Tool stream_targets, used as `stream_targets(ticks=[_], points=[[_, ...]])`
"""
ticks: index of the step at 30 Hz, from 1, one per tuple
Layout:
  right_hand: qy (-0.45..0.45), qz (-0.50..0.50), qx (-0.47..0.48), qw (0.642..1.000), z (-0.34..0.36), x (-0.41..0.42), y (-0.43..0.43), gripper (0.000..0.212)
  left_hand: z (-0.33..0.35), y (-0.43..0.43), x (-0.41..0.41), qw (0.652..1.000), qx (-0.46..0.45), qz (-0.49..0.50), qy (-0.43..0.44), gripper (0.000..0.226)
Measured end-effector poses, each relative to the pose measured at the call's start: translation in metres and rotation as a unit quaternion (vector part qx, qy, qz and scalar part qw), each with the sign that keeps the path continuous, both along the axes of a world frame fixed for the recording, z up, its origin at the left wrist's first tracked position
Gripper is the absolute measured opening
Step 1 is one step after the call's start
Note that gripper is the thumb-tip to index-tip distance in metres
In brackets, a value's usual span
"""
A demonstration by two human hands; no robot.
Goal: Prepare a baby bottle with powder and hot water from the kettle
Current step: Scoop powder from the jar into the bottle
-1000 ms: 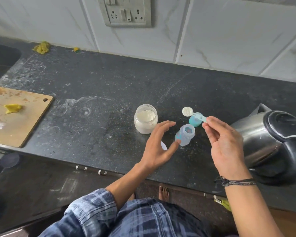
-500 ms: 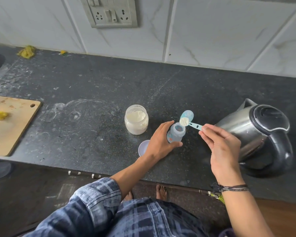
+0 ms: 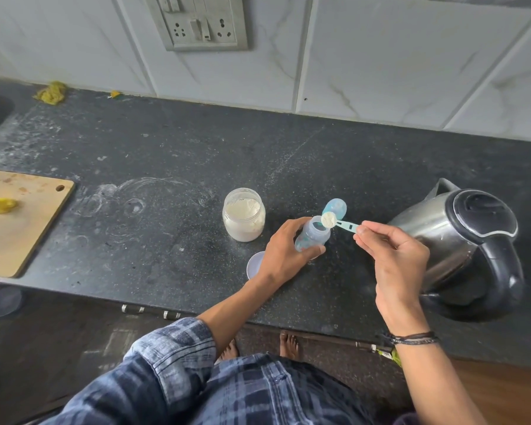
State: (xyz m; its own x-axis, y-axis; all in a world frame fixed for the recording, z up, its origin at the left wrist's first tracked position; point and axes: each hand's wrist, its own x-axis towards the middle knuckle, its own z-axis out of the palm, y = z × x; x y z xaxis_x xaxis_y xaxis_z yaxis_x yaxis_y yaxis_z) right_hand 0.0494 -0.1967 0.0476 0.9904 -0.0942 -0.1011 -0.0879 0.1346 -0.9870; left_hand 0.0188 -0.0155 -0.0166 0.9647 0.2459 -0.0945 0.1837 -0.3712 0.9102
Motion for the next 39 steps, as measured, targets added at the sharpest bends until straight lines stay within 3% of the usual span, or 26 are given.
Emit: stream_targets(ticks=[10, 20, 30, 39], points=[[-0.081, 0.017, -0.139, 0.987, 0.000, 0.002, 0.009, 0.020, 0.002, 0.001, 0.000, 1.000, -0.005, 0.004, 0.008, 0.065], [-0.241, 0.036, -0.320, 0.915, 0.000, -0.002, 0.015, 0.007, 0.004, 0.003, -0.001, 1.000, 0.001, 0.008, 0.010, 0.064], [-0.338, 0.067, -0.400, 0.849, -0.001, -0.006, 0.014, 0.008, 0.010, 0.004, 0.000, 1.000, -0.004, 0.009, 0.001, 0.063], [-0.351, 0.075, -0.418, 0.835, -0.004, -0.008, 0.013, 0.009, 0.014, 0.003, 0.000, 1.000, -0.006, 0.008, 0.013, 0.063]])
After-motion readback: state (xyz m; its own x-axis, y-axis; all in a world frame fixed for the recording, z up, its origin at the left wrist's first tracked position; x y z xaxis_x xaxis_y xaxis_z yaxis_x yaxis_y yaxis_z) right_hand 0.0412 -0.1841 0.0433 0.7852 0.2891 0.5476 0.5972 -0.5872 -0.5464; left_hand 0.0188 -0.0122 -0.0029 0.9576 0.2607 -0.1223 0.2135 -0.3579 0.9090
